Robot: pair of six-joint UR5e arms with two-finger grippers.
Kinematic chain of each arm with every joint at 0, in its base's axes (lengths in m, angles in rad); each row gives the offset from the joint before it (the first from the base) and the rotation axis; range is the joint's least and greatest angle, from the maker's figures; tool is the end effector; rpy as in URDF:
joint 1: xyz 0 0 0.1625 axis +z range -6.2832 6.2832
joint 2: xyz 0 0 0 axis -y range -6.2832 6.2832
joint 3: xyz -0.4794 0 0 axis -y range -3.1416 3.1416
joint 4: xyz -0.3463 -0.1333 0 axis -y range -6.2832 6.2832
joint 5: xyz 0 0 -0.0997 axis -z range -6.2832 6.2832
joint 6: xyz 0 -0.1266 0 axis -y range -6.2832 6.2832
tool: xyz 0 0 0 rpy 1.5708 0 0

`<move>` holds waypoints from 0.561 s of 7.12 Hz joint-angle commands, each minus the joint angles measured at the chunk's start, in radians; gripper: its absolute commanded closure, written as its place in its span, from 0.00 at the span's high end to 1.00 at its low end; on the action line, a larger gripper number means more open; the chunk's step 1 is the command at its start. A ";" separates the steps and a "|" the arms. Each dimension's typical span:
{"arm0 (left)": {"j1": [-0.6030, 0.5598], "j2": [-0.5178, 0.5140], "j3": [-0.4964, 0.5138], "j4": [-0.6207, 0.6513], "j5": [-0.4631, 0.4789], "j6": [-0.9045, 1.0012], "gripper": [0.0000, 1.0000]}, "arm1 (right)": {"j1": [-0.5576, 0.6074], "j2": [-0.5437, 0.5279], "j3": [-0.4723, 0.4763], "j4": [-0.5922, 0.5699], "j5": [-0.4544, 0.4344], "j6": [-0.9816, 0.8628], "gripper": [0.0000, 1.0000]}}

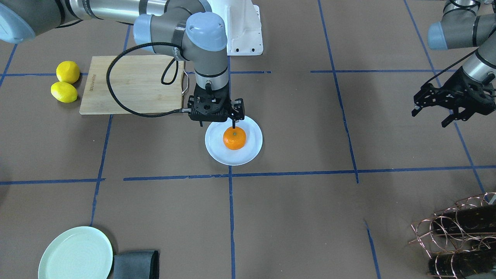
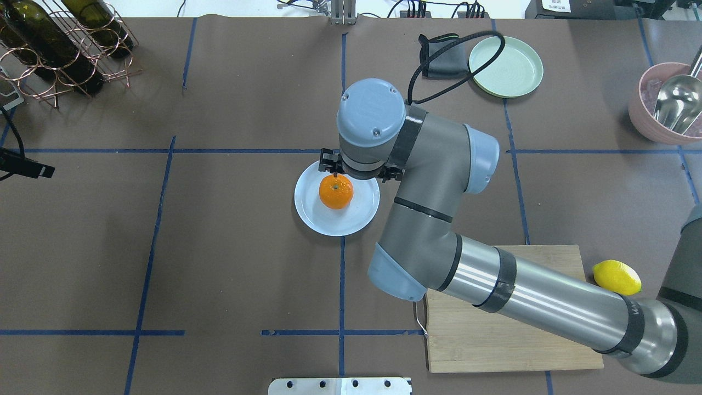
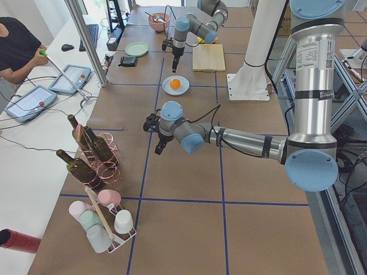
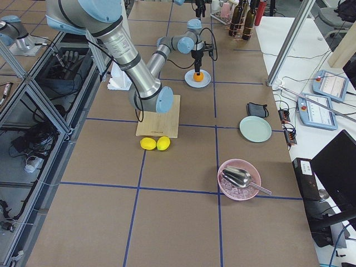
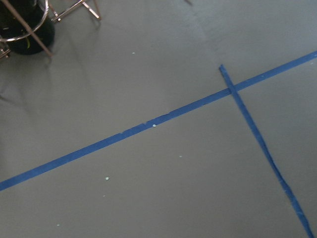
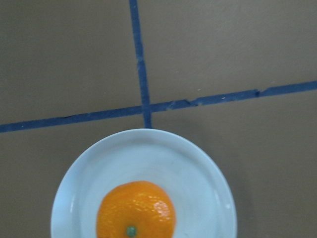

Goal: Pick orange to plate
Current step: 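Open the right gripper and lift it away from the plate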

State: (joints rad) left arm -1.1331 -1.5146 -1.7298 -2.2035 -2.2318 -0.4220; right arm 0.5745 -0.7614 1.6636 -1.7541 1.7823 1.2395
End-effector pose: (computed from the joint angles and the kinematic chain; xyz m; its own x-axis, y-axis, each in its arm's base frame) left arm 0.1440 -0.4389 0.6128 0.6217 0.3705 -0.6901 -0.0654 0.9025 0.4257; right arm -0.5449 -0.4799 0.2490 0.7324 0.0953 0.6741 -0.1872 0.9802 0.0648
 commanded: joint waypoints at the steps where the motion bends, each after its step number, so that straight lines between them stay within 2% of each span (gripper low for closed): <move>1: -0.066 0.002 0.019 0.040 -0.002 0.053 1.00 | 0.171 -0.140 0.231 -0.220 0.105 -0.296 1.00; 2: -0.118 -0.002 0.018 0.121 -0.003 0.177 1.00 | 0.274 -0.229 0.272 -0.220 0.170 -0.445 1.00; 4: -0.232 -0.018 0.018 0.298 -0.003 0.425 1.00 | 0.433 -0.333 0.278 -0.214 0.254 -0.703 1.00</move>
State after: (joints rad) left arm -1.3004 -1.5243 -1.7123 -2.0083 -2.2347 -0.1423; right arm 0.9051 -1.0273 1.9304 -1.9671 1.9784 0.6939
